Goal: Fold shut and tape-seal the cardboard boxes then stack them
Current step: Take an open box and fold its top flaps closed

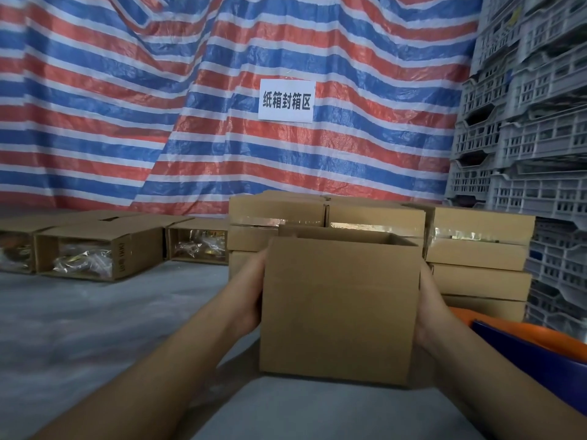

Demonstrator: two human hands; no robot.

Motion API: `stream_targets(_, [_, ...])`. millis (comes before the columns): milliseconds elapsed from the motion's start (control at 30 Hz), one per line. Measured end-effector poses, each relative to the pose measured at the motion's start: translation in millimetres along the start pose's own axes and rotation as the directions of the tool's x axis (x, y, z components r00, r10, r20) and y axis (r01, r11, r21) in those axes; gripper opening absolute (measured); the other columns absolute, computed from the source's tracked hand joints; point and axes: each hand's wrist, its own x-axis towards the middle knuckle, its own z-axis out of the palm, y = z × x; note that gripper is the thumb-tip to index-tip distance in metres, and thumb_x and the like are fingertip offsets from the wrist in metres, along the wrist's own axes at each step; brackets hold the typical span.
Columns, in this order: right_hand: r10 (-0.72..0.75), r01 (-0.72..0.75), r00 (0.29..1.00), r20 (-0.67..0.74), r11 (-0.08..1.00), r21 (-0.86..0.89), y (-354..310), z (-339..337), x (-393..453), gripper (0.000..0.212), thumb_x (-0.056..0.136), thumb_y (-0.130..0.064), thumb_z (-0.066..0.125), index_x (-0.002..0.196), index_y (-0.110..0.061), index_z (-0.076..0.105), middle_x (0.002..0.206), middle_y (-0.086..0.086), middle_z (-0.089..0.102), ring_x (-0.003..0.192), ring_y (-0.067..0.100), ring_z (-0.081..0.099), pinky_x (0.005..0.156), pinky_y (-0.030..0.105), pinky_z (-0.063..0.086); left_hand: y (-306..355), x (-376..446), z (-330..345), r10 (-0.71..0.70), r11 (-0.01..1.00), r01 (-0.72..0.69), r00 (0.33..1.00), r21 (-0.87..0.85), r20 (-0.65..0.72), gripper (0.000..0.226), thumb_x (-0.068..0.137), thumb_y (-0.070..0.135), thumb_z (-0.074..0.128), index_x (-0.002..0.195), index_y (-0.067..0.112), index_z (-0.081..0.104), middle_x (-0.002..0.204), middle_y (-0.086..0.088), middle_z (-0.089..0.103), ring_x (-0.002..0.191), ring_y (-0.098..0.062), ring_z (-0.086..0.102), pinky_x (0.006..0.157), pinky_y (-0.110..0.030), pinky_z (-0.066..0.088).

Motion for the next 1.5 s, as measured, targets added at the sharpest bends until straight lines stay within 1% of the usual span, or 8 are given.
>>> stream_targets(333, [-0.025, 0.025, 0.999, 0.026, 1.0, 0.01, -1.2, -2.1, -4.2, 0.063, 0.102, -0.041, 0.043, 0.052, -0.017, 0.073, 0.052, -0.001, 0.063, 0.044, 0.014, 0.062, 0.044, 0.022, 0.051, -4.4, 0.0, -1.2, -0.045, 0.999, 0.046, 0.997, 0.012, -0.067, 0.029, 0.063, 0.046, 0.064, 0.058, 0.02, 0.076, 0.059, -0.001, 0.067, 0.05, -0.013, 0.065, 0.046, -0.022, 0.05])
stream_targets(467, [-0.023, 0.023, 0.999, 0.023, 1.0, 0.011, -2.2, -5.1, -1.0, 0.058, 0.102, -0.038, 0.044, 0.055, -0.015, 0.07, 0.052, 0.0, 0.06, 0.043, 0.013, 0.06, 0.043, 0.021, 0.05, -3.7, 4.5, 1.9, 0.07, 0.997, -0.062, 0.97, 0.039, -0.235, 0.034, 0.087, 0.029, 0.066, 0.119, 0.018, 0.063, 0.083, -0.004, 0.072, 0.064, -0.018, 0.07, 0.052, -0.03, 0.054])
stream_targets(533, [-0.035, 0.035, 0.999, 0.027, 0.999, 0.03, -2.8, -4.1, 0.5, 0.056, 0.101, -0.04, 0.045, 0.058, -0.013, 0.068, 0.052, -0.001, 0.059, 0.043, 0.012, 0.059, 0.043, 0.022, 0.051, -2.7, 4.4, 1.0, 0.217, 0.976, -0.198, 0.926, 0.091, -0.31, 0.037, 0.091, 0.018, 0.064, 0.126, 0.028, 0.055, 0.107, -0.006, 0.068, 0.084, -0.025, 0.071, 0.061, -0.037, 0.058])
stream_targets(667, [0.013, -0.013, 0.999, 0.034, 1.0, 0.018, -5.2, -3.8, 3.5, 0.061, 0.095, -0.052, 0.049, 0.056, -0.013, 0.075, 0.055, 0.003, 0.065, 0.044, 0.014, 0.063, 0.043, 0.021, 0.051, -4.4, 0.4, -1.5, 0.306, 0.948, -0.264, 0.911, 0.178, -0.278, 0.016, 0.091, 0.022, 0.064, 0.106, 0.019, 0.069, 0.096, -0.012, 0.073, 0.073, -0.021, 0.071, 0.062, -0.037, 0.057])
stream_targets(867, [0.1, -0.093, 0.994, 0.034, 0.98, -0.179, -11.1, -6.9, 5.5, 0.037, 0.074, -0.045, 0.068, 0.063, -0.011, 0.077, 0.063, 0.007, 0.07, 0.05, 0.019, 0.068, 0.044, 0.025, 0.053, -7.8, 1.9, 0.5, 0.255, 0.956, -0.193, 0.921, 0.222, -0.294, 0.052, 0.094, 0.056, 0.047, 0.074, 0.02, 0.078, 0.076, -0.01, 0.074, 0.067, -0.022, 0.07, 0.065, -0.035, 0.054])
stream_targets(1100, [0.152, -0.11, 0.977, 0.151, 0.961, -0.254, -16.9, -7.8, 2.8, 0.025, 0.053, -0.038, 0.078, 0.056, -0.014, 0.077, 0.058, 0.005, 0.066, 0.047, 0.015, 0.063, 0.045, 0.025, 0.053, -7.6, 7.5, 5.3, 0.224, 0.95, -0.124, 0.91, 0.286, -0.349, 0.058, 0.098, 0.06, 0.038, 0.069, 0.028, 0.078, 0.07, 0.002, 0.075, 0.058, -0.006, 0.07, 0.059, -0.028, 0.046])
stream_targets(1367, [0.153, -0.121, 0.981, 0.122, 0.965, -0.234, -13.7, -13.8, 8.8, 0.03, 0.069, -0.035, 0.077, 0.075, -0.006, 0.078, 0.068, 0.012, 0.071, 0.053, 0.023, 0.069, 0.047, 0.029, 0.055, 13.7, -1.9, -11.4, 0.149, 0.944, -0.163, 0.986, 0.288, 0.071, 0.086, 0.053, 0.093, 0.055, 0.108, 0.029, 0.074, 0.113, -0.006, 0.073, 0.104, -0.022, 0.069, 0.082, -0.034, 0.057])
stream_targets(1500, [0.146, -0.115, 0.982, 0.119, 0.965, -0.237, -11.5, -18.3, 15.1, 0.028, 0.069, -0.037, 0.077, 0.072, -0.009, 0.08, 0.068, 0.011, 0.072, 0.054, 0.022, 0.07, 0.048, 0.029, 0.055, 9.2, -1.0, -10.7, 0.141, 0.909, -0.192, 0.977, 0.37, 0.158, 0.098, 0.049, 0.076, 0.078, 0.134, 0.032, 0.054, 0.121, 0.007, 0.07, 0.11, -0.014, 0.067, 0.09, -0.031, 0.055])
